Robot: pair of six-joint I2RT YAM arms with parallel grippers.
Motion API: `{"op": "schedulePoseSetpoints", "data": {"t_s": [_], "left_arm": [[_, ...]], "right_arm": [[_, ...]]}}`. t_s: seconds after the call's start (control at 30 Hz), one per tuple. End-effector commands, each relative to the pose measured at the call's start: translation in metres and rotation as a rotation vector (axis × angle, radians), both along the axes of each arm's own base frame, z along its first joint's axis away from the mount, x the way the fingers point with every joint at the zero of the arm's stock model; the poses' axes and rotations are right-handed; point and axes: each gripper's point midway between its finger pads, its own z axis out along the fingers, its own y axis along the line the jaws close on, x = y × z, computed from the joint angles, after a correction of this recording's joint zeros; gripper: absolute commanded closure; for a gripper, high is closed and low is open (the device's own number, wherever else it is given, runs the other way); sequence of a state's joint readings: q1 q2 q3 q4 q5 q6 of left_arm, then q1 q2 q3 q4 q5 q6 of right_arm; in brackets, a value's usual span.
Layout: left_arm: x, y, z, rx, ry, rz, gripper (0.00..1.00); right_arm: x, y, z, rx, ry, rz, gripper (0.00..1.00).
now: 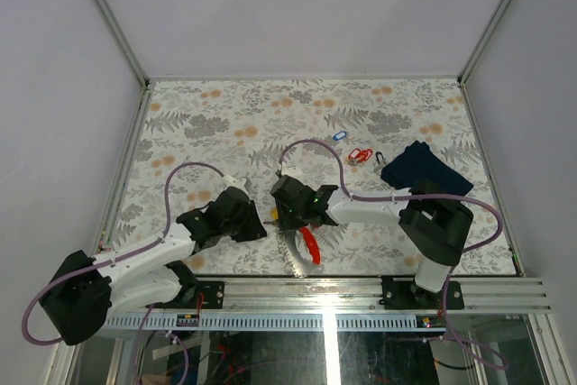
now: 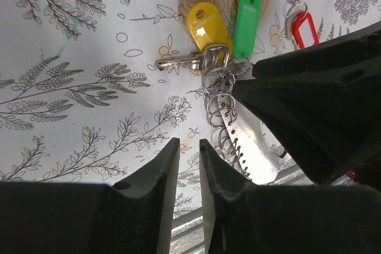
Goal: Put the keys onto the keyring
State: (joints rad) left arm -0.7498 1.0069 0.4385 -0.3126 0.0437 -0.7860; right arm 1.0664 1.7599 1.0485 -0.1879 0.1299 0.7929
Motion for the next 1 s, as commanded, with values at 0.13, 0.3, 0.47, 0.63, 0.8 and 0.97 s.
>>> {"op": "schedulePoseSetpoints", "data": {"t_s": [0.13, 0.3, 0.47, 0.63, 0.8, 0.97], "left_arm": [[0.008, -0.02, -0.001, -0.101, -0.018, -0.015, 0.85], [0.009, -0.023, -0.007, -0.1, -0.007, -0.017, 0.88], [0.01, -0.023, -0.012, -0.093, -0.002, -0.015, 0.89], [0.009, -0.022, -0.016, -0.087, 0.002, -0.012, 0.89], [0.008, -0.02, -0.021, -0.081, 0.009, -0.008, 0.9], [0.01, -0.018, -0.024, -0.069, 0.009, 0.004, 0.93]], "right_arm": [[0.005, 0.015, 0.029, 0.091, -0.045, 0.053, 0.66], [0.003, 0.018, 0.025, 0.094, -0.028, 0.064, 0.68], [0.003, 0.017, 0.022, 0.092, -0.021, 0.061, 0.69], [0.005, 0.015, 0.018, 0.089, -0.01, 0.054, 0.69], [0.006, 0.015, 0.011, 0.088, 0.006, 0.051, 0.7], [0.007, 0.015, 0.008, 0.083, 0.011, 0.047, 0.71]]}}
